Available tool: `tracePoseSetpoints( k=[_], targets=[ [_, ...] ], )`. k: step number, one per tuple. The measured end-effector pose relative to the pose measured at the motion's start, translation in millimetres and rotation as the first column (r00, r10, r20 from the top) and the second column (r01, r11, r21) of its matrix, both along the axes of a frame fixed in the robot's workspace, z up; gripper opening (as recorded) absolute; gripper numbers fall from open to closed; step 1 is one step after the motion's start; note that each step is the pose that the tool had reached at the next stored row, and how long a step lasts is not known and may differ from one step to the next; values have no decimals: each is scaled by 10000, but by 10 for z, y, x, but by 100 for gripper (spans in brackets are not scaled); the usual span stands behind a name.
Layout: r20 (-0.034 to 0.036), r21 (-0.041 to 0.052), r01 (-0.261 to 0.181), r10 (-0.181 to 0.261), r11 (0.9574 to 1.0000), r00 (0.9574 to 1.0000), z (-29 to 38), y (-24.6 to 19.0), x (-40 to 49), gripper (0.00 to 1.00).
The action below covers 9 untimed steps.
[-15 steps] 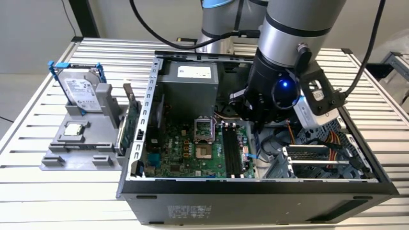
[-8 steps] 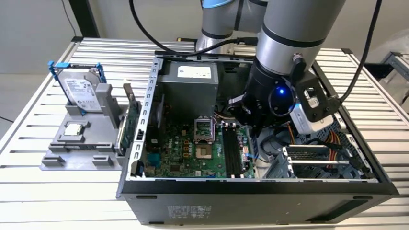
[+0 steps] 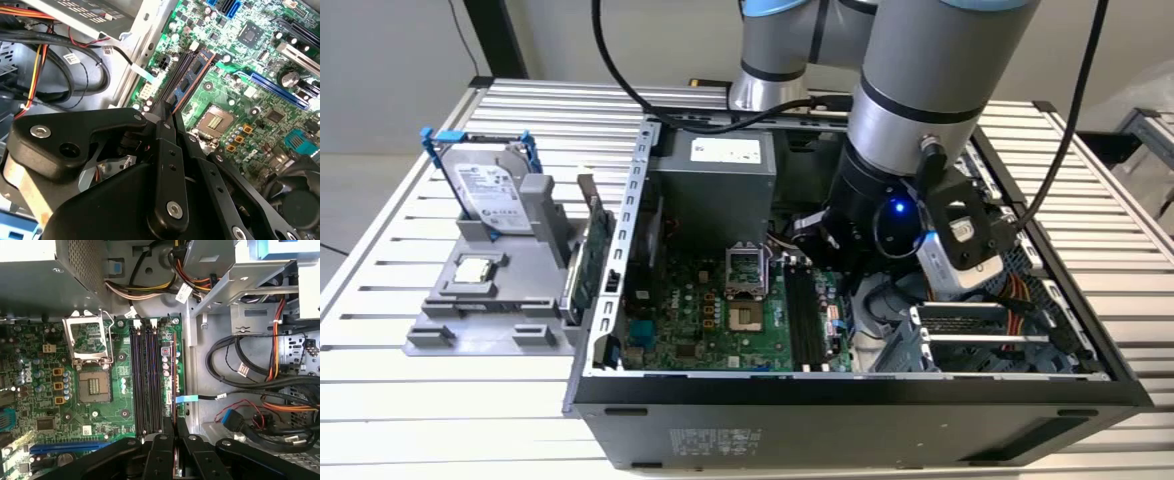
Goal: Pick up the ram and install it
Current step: 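Insert the ram into the slot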
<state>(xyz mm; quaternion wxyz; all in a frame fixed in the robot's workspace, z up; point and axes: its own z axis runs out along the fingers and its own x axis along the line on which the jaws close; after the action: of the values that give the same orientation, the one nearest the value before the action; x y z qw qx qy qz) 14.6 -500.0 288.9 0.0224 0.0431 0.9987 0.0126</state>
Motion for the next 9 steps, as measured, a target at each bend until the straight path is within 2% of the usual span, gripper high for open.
tracePoseSetpoints(
  k=[9],
  targets=[
    [-27, 0, 1, -1, 10000, 10000, -12, 0, -1, 0]
  ],
)
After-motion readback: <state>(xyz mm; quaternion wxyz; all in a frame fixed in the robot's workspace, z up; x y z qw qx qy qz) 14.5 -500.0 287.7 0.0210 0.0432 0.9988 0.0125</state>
